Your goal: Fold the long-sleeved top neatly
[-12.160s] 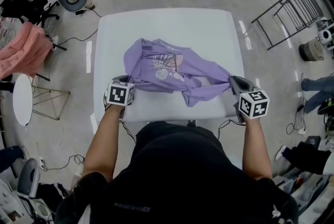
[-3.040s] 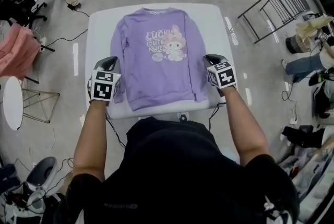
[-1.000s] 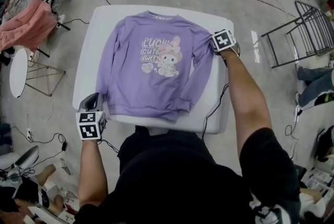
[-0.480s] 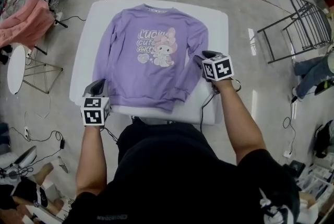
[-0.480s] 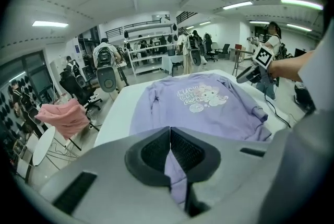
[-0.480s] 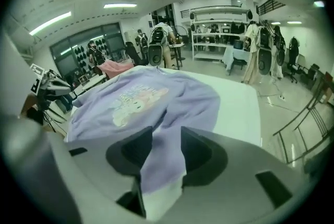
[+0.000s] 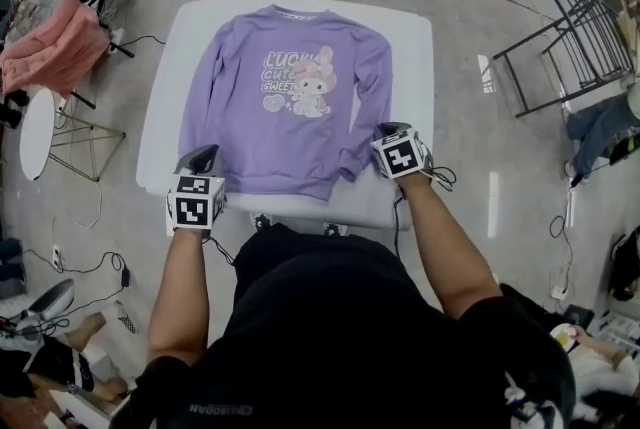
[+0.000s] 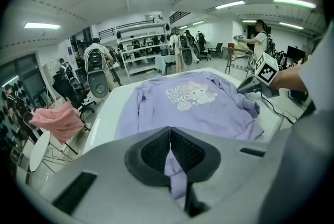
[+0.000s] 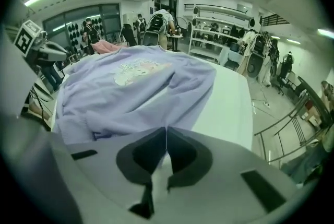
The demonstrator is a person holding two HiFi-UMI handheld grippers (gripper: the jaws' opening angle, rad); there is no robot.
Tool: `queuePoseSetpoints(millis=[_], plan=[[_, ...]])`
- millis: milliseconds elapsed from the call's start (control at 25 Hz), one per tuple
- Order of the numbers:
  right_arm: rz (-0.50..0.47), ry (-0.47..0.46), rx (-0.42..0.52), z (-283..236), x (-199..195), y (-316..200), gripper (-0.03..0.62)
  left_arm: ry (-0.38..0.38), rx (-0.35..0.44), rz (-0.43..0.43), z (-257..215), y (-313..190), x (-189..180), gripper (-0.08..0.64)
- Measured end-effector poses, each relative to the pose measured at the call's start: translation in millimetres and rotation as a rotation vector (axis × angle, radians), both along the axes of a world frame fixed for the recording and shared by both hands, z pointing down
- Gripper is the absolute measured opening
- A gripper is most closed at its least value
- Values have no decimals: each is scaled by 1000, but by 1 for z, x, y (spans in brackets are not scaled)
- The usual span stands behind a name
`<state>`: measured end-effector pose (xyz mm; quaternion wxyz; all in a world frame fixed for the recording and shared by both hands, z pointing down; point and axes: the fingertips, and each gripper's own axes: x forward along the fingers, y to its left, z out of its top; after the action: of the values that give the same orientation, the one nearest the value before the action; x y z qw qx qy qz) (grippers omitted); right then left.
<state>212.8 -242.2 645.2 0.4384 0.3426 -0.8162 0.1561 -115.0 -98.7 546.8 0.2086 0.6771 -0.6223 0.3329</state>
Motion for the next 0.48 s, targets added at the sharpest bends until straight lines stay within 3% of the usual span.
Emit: queuePoseSetpoints(millis=[160, 360, 480], plan=[[21, 80, 42, -6, 50, -3, 9, -41, -10, -30, -2, 12, -18, 6], [118, 125, 80, -14, 106, -17, 13, -85, -44, -72, 2, 31, -42, 6], [100, 87, 106, -34, 101, -11, 96, -96, -77, -55, 10, 40, -45, 8]])
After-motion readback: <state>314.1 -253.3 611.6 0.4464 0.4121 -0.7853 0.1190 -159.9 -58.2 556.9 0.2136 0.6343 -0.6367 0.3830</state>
